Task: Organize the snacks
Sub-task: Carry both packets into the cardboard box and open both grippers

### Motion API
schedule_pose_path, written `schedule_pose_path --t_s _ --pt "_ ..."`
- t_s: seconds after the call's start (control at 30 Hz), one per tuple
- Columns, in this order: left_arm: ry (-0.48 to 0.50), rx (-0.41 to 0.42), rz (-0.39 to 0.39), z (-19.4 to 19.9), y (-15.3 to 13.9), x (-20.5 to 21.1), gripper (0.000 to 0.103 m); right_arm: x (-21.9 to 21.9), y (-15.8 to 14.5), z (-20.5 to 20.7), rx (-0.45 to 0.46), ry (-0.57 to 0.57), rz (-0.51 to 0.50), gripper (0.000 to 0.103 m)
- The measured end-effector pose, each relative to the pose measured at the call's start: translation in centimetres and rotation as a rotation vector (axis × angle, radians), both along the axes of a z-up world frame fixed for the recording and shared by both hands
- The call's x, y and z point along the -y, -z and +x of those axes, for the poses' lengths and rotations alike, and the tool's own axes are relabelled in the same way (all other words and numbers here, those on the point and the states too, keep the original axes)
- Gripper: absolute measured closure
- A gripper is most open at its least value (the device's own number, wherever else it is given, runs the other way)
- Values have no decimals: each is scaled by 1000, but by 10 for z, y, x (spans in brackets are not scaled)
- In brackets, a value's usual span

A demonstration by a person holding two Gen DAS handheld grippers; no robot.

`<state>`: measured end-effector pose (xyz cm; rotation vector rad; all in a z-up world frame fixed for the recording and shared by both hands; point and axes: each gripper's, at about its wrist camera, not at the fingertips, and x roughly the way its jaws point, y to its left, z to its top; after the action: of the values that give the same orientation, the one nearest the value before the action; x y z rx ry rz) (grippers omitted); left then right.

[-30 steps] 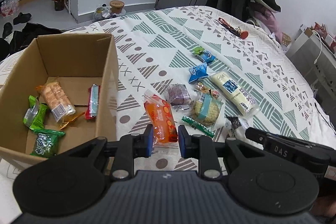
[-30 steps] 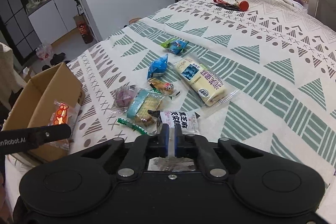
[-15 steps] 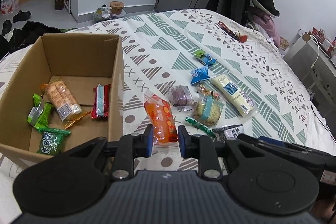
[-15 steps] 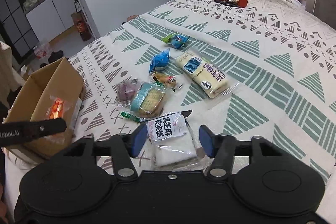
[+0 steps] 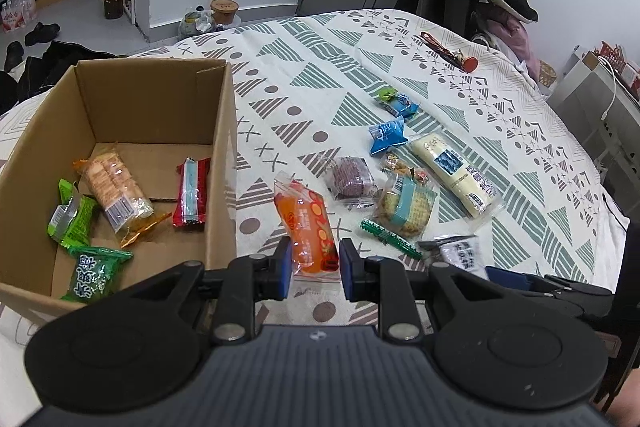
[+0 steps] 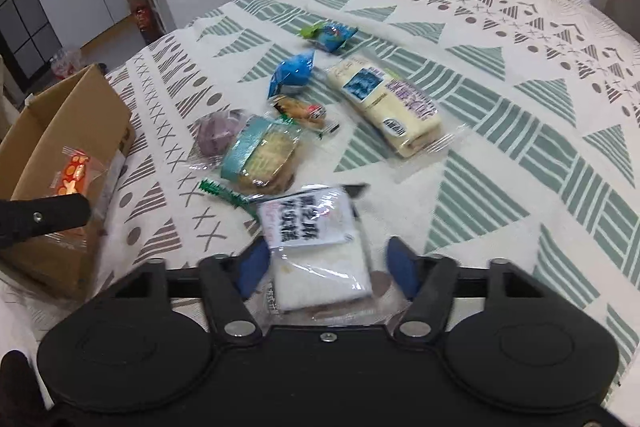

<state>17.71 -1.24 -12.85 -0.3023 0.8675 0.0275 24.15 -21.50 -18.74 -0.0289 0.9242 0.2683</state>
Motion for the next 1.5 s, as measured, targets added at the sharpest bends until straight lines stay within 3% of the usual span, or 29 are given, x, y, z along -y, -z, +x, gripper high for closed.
schedule_pose_path --t_s 0.17,0.67,1.07,1.5 --pt "8 13 -9 -1 -7 1 80 6 -9 -3 2 2 42 59" --pt "0 80 -13 -18 -39 -8 80 -13 -63 -30 106 -21 102 60" --pt "-57 104 -42 -27 -54 -42 80 -52 -99 -38 154 -66 127 61" --pt "-164 112 -51 -37 -62 -96 80 -106 -115 -44 178 -123 135 61"
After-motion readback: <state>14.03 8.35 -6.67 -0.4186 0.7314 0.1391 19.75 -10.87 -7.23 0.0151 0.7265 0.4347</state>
